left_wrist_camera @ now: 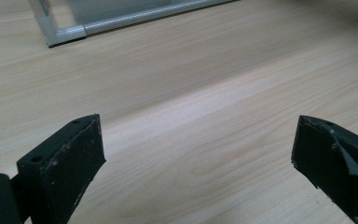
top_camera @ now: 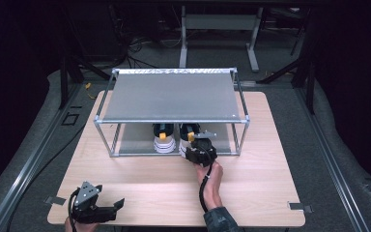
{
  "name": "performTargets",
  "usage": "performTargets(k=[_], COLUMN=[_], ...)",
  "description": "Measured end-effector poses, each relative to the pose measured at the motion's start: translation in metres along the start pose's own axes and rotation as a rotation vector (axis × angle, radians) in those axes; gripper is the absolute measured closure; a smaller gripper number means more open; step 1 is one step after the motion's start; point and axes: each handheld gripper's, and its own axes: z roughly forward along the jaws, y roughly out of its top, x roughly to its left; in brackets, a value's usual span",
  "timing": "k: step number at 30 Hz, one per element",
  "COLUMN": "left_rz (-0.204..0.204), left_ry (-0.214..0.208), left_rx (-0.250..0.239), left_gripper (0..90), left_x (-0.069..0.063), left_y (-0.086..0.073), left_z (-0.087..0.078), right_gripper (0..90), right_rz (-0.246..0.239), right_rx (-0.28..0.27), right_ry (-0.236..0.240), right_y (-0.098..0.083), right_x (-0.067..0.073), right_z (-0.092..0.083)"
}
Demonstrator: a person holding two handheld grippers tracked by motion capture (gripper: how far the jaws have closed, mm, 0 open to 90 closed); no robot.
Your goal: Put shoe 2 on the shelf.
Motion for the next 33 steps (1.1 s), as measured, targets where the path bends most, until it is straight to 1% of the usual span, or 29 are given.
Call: performTargets(k=[2, 3, 7, 8, 10, 12, 13, 15, 16, 17, 18, 21, 22, 23, 25, 29, 31, 32, 33], left_rz=[0.004, 0.002, 0.002, 0.01, 0.011, 0.021, 0.021, 0.026, 0.026, 0.026, 0.027, 0.028, 0.027, 0.027, 0.025, 0.023, 0.019, 0.017, 0.018], left_ry=[0.001, -0.002, -0.002, 0.0, -0.001, 0.003, 0.001, -0.002, -0.003, -0.009, -0.009, -0.013, -0.015, -0.014, -0.013, -0.012, -0.012, -0.011, -0.01], left_rx=[0.0, -0.001, 0.002, 0.009, 0.011, 0.014, 0.016, 0.016, 0.018, 0.016, 0.014, 0.006, 0.006, 0.005, 0.004, 0.002, 0.003, 0.004, 0.008], left_gripper=[2.2, 2.2, 2.2, 2.2, 2.2, 2.2, 2.2, 2.1, 2.1, 2.1, 2.1, 2.1, 2.1, 2.1, 2.1, 2.1, 2.1, 2.1, 2.3], left_x=[-0.001, -0.001, -0.001, -0.001, -0.002, -0.002, -0.003, -0.003, -0.004, -0.004, -0.004, -0.005, -0.005, -0.004, -0.003, -0.003, -0.002, -0.002, -0.002], left_y=[0.0, 0.0, -0.001, 0.0, 0.001, 0.004, 0.005, 0.006, 0.007, 0.007, 0.008, 0.009, 0.009, 0.009, 0.009, 0.008, 0.007, 0.007, 0.007], left_z=[0.0, 0.0, 0.001, 0.002, 0.004, 0.006, 0.008, 0.009, 0.009, 0.009, 0.009, 0.007, 0.007, 0.007, 0.006, 0.006, 0.006, 0.007, 0.007], right_gripper=[55.8, 56.1, 57.7, 58.5, 58.9, 59.5, 59.5, 59.8, 59.9, 60.1, 60.2, 60.3, 60.5, 61.1, 61.1, 61.3, 60.3, 59.4, 58.8], right_rz=[-0.006, -0.004, -0.001, -0.006, -0.003, -0.009, -0.012, -0.016, -0.024, -0.022, -0.025, -0.028, -0.027, -0.026, -0.034, -0.029, -0.032, -0.032, -0.038], right_rx=[-0.002, -0.004, -0.003, -0.006, 0.0, 0.002, 0.006, 0.005, 0.01, 0.016, 0.015, 0.018, 0.016, 0.02, 0.018, 0.025, 0.018, 0.016, 0.014], right_ry=[0.012, -0.002, 0.011, 0.001, 0.004, 0.017, 0.016, -0.005, 0.001, 0.002, -0.014, -0.005, -0.019, -0.012, -0.003, -0.01, -0.014, -0.011, 0.005], right_y=[0.001, 0.001, 0.003, 0.003, 0.004, 0.006, 0.006, 0.007, 0.008, 0.009, 0.009, 0.009, 0.009, 0.009, 0.009, 0.01, 0.009, 0.009, 0.009], right_x=[0.0, 0.001, 0.001, 0.001, 0.001, 0.0, 0.001, 0.002, 0.002, 0.003, 0.004, 0.004, 0.005, 0.005, 0.005, 0.005, 0.005, 0.005, 0.005], right_z=[0.003, 0.004, 0.007, 0.009, 0.01, 0.011, 0.012, 0.014, 0.015, 0.015, 0.016, 0.016, 0.016, 0.017, 0.017, 0.017, 0.015, 0.013, 0.01])
